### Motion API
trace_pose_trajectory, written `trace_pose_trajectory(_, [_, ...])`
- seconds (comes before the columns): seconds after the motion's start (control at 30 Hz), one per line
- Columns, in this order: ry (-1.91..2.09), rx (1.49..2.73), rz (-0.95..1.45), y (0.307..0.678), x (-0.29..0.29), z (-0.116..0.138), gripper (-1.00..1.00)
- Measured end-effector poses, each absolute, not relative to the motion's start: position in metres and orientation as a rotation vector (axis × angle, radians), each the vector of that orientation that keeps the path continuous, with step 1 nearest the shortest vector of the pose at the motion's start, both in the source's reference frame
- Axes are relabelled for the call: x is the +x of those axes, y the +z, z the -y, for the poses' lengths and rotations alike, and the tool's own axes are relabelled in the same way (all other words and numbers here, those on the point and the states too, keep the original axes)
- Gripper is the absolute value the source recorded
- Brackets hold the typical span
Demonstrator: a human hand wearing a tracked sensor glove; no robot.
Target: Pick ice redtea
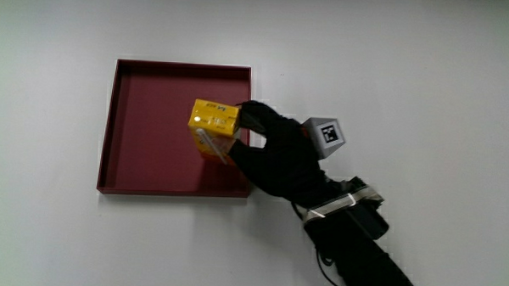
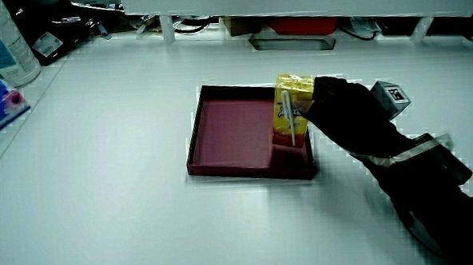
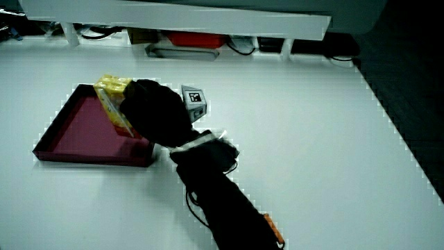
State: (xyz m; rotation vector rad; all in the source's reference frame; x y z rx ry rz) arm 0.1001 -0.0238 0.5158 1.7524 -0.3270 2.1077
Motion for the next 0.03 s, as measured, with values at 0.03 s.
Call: trace_pose_trajectory(0.03, [2.119, 1.745, 0.329, 0.5115, 0.1032, 0.0252, 1.0])
